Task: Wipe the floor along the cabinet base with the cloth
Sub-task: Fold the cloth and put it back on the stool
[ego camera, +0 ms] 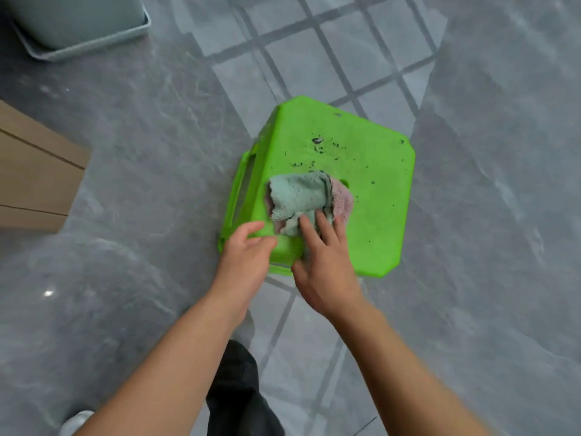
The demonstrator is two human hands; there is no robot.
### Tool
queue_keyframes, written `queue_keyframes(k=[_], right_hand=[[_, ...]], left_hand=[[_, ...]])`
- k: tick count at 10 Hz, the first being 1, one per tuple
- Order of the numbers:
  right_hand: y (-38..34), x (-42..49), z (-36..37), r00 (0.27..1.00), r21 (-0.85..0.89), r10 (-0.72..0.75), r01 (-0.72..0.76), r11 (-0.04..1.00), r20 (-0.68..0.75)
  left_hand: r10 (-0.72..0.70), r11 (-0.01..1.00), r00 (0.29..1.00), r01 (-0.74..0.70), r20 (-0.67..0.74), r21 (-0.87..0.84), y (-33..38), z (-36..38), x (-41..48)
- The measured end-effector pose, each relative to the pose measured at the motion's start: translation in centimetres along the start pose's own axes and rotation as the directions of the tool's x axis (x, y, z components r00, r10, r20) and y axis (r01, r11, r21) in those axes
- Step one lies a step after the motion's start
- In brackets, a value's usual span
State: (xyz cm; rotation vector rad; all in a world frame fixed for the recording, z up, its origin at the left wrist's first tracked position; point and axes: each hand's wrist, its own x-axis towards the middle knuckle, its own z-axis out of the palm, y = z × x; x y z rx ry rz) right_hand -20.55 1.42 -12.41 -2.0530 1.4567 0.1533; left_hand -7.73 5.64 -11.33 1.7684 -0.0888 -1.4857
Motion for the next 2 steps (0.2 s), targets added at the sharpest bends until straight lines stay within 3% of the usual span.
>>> queue_keyframes(k=[2], right_hand=[[-2.9, 1.1, -3.6, 0.947, -0.102, 0.165, -0.142, 0.985, 0.274]], left_hand=[[-0.037, 0.969, 0.997, 0.019, 0.067, 0.247, 0.6, -5.4, -4.2]])
